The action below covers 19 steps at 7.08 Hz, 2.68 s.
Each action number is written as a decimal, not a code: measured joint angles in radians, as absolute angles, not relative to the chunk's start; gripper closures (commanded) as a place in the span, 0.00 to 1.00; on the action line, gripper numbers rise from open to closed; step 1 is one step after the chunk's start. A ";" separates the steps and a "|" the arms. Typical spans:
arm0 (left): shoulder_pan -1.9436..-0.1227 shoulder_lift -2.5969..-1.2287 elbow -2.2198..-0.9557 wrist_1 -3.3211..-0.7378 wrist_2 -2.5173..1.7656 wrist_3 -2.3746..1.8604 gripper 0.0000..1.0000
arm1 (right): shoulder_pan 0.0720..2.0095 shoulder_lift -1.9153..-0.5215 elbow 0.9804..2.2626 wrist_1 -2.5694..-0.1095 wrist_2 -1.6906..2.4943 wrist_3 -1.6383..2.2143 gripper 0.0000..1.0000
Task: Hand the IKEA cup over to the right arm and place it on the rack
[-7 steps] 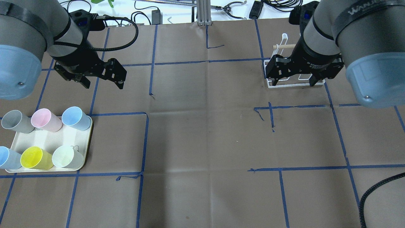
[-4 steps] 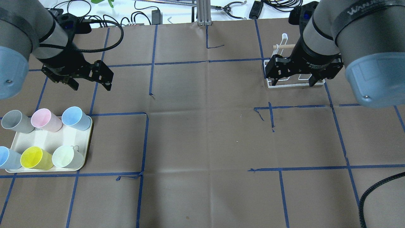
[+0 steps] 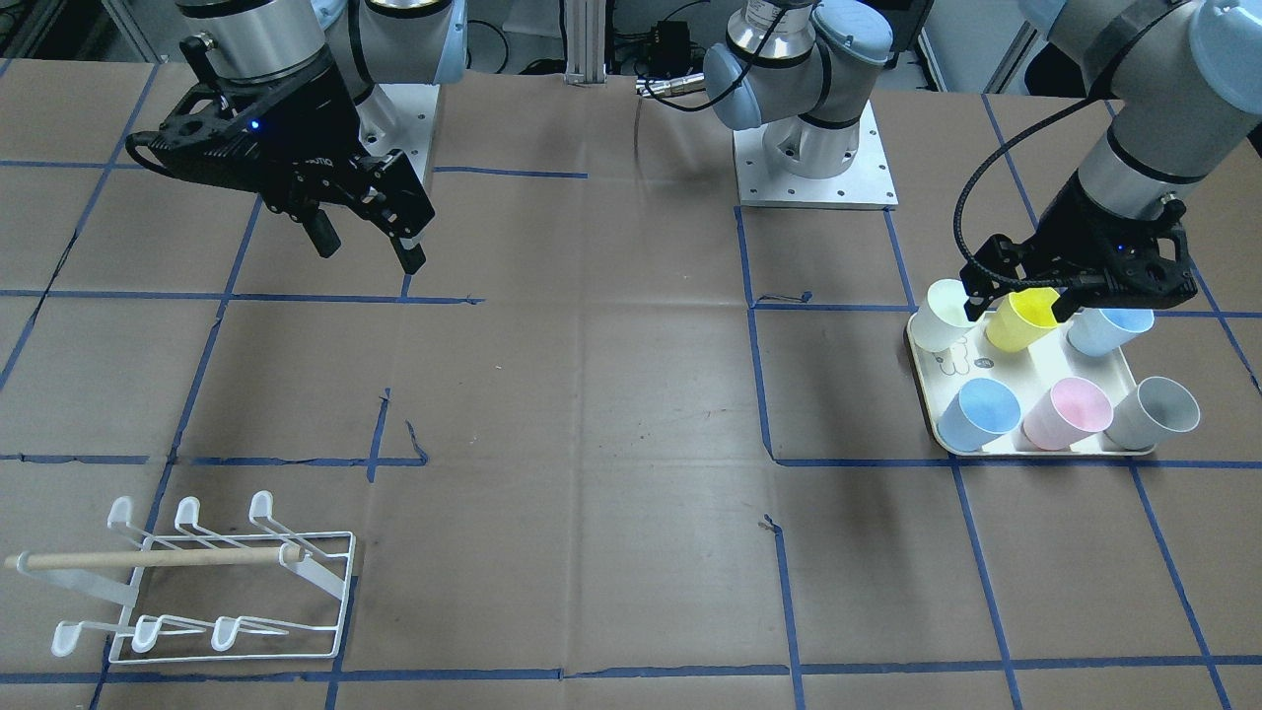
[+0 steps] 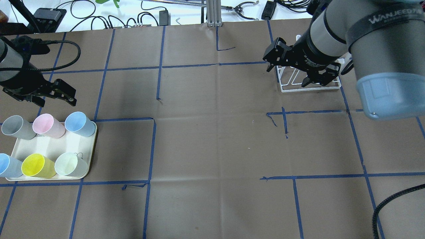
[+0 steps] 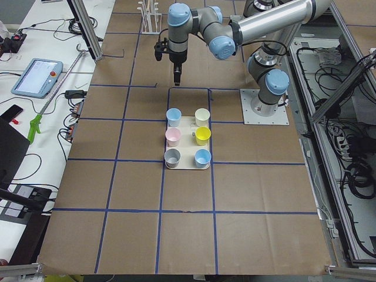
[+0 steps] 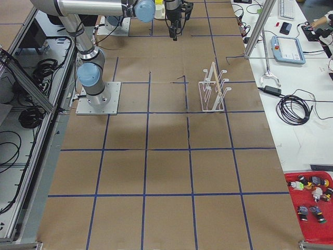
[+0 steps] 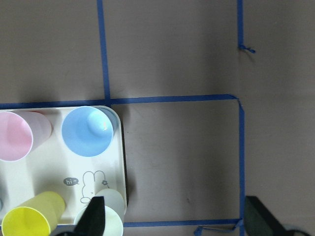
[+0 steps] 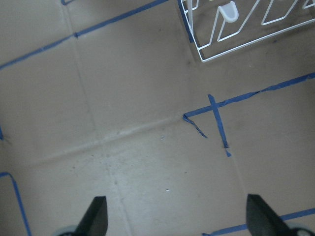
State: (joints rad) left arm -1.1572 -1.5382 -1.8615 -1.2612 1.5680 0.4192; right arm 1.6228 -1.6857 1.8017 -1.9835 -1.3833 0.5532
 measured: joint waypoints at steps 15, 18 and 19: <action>-1.134 -1.748 -2.072 -0.821 1.580 0.436 1.00 | 1.637 -1.581 2.258 -3.105 -1.171 1.215 0.00; -1.138 -1.697 -1.913 -1.031 1.575 0.431 1.00 | 1.637 -1.579 2.258 -3.112 -1.167 1.215 0.00; -1.143 -1.678 -1.810 -1.182 1.572 0.426 1.00 | 1.637 -1.576 2.258 -3.131 -1.154 1.214 0.00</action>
